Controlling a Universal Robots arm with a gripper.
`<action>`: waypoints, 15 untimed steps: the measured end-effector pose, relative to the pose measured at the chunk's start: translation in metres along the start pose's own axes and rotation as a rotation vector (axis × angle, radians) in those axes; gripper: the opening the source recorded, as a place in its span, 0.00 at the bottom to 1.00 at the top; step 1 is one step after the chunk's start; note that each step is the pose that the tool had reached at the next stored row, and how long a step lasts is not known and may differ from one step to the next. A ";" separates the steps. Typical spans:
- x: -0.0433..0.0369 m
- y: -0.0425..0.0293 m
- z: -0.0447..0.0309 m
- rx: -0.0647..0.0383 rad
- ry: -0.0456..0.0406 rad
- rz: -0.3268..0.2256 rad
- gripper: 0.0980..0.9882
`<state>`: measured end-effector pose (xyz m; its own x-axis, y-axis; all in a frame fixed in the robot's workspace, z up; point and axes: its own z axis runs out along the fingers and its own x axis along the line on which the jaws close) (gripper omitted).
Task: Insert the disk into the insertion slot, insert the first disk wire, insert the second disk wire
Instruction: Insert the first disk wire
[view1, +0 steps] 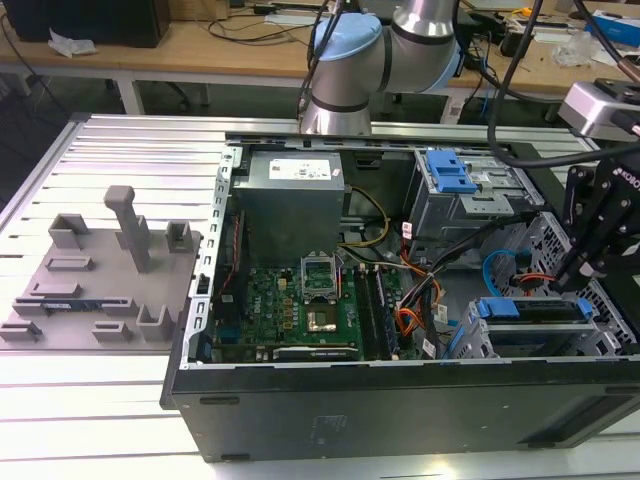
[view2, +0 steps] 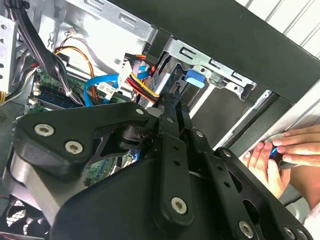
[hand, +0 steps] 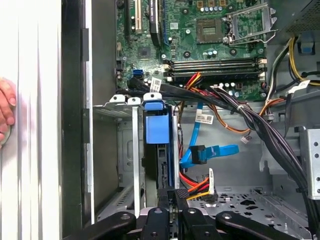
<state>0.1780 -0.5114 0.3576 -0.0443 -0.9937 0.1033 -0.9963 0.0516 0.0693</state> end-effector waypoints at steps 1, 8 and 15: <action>0.0000 0.0001 0.0004 -0.001 -0.0027 0.011 0.07; 0.0001 0.0002 0.0007 -0.002 -0.0036 0.020 0.07; 0.0013 0.0013 0.0019 -0.002 -0.0034 0.020 0.07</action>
<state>0.1765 -0.5128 0.3559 -0.0646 -0.9928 0.1014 -0.9950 0.0718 0.0695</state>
